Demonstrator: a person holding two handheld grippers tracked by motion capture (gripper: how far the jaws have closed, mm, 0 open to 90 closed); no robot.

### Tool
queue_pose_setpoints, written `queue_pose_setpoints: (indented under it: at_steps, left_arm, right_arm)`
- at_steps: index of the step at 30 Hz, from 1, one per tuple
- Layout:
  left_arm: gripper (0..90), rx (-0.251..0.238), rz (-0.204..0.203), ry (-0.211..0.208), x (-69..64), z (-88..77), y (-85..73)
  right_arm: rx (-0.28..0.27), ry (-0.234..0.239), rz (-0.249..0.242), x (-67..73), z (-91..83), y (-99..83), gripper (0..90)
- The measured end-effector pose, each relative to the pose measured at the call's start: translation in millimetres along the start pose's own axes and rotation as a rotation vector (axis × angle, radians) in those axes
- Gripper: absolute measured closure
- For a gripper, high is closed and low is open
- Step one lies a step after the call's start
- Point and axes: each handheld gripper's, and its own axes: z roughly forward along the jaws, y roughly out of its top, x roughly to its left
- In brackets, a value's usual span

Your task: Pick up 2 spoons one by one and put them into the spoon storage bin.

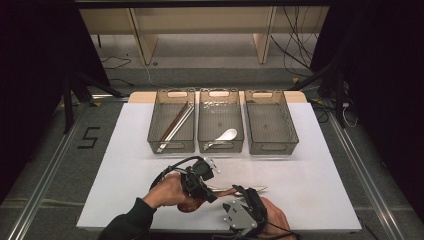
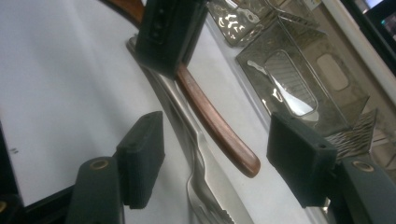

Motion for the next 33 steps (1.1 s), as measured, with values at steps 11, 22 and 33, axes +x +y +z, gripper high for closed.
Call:
queue_pose_setpoints:
  at_steps: [11,22,33]
  left_arm:
    - [80.9,0.03,0.025,-0.024,-6.7,2.0,2.8]
    - [80.8,0.044,0.041,-0.037,-10.4,1.7,5.3]
    - [80.8,0.049,0.053,-0.051,-15.0,1.9,7.1]
  right_arm:
    - [0.026,-0.04,-0.122,9.6,2.9,1.5,46.6]
    - [0.04,-0.086,-0.23,16.3,5.0,0.2,64.9]
    - [0.042,-0.081,-0.297,20.7,4.6,0.2,75.1]
